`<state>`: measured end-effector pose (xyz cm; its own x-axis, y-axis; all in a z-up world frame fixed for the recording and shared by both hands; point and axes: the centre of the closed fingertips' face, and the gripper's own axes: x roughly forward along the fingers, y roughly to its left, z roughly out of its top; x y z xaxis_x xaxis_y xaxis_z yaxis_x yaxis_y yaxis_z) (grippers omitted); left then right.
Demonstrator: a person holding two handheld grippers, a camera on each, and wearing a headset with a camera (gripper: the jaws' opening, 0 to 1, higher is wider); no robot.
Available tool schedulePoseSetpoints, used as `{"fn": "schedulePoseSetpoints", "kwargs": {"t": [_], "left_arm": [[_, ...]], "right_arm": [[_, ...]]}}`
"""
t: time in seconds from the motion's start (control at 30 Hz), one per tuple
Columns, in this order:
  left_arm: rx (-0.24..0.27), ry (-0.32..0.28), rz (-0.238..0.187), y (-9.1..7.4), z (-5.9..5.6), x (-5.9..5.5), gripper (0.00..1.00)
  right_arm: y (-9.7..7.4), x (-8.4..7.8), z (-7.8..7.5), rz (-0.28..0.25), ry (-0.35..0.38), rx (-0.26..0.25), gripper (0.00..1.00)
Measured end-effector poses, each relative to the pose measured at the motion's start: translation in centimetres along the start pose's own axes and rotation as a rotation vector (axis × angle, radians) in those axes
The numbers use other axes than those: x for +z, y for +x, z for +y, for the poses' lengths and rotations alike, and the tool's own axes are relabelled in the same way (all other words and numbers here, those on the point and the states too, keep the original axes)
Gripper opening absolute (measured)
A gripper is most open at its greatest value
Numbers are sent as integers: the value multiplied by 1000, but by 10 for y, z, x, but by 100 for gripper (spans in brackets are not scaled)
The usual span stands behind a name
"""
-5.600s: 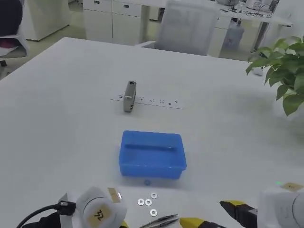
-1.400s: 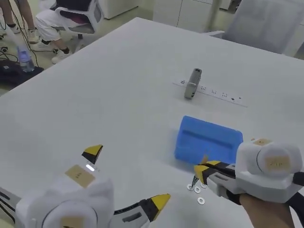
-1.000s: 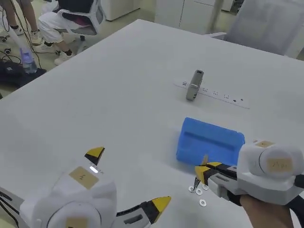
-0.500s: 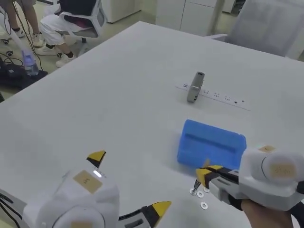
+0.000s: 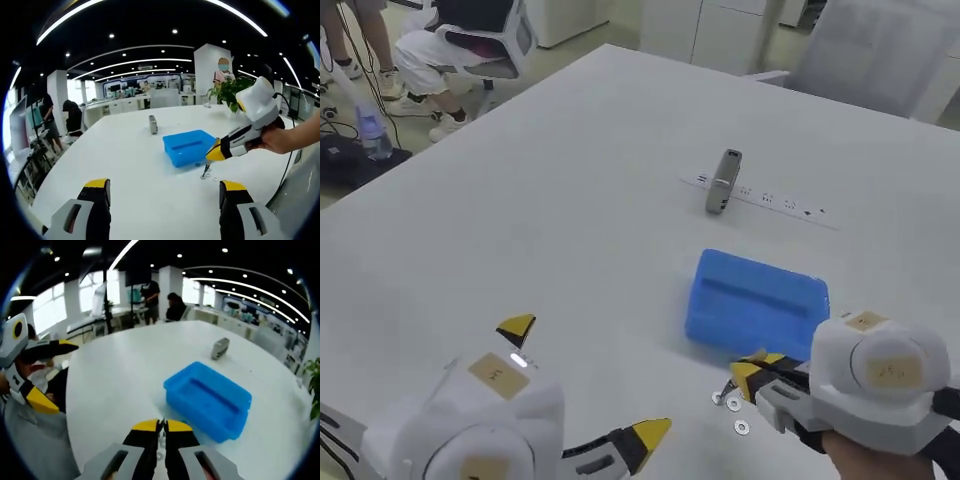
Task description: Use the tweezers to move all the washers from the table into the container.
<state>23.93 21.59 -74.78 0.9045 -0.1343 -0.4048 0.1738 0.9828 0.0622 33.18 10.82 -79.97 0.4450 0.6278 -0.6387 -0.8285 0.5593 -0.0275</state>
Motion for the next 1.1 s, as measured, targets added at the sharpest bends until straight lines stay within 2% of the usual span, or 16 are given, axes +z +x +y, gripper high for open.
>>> {"fn": "schedulePoseSetpoints", "kwargs": {"t": [0.1, 0.2, 0.3, 0.37, 0.5, 0.67, 0.77, 0.87, 0.93, 1.03, 1.1], "left_arm": [[-2, 0, 5, 0, 0, -1, 92], [-4, 3, 6, 0, -1, -1, 92], [-12, 2, 4, 0, -2, 0, 92], [-19, -4, -10, 0, -4, 2, 92], [-30, -28, -26, -1, -4, 5, 93], [-26, -27, -23, 0, -3, 4, 93], [-24, -27, -19, 0, -3, 3, 93], [-31, -29, -17, 0, -4, 2, 93], [-35, -32, -20, 0, -4, 3, 93], [-31, -35, -16, 0, -3, 2, 93], [-30, -34, -12, 0, -3, 1, 93]], "right_arm": [[0, 3, 0, 4, 29, 17, 0], [-4, 9, -3, -19, 42, 20, 0], [-10, 24, -5, -50, 59, 32, 0], [-12, 32, -6, -64, 45, 43, 0], [-18, 52, -12, -103, 4, 32, 0], [-18, 72, -24, -152, -40, -3, 0], [-13, 85, -35, -180, -48, -36, 0], [-4, 93, -43, -207, -21, -60, 0], [6, 91, -49, -200, 3, -76, 0], [21, 83, -51, -192, 100, -60, 0], [30, 77, -53, -176, 131, -53, 0]]}}
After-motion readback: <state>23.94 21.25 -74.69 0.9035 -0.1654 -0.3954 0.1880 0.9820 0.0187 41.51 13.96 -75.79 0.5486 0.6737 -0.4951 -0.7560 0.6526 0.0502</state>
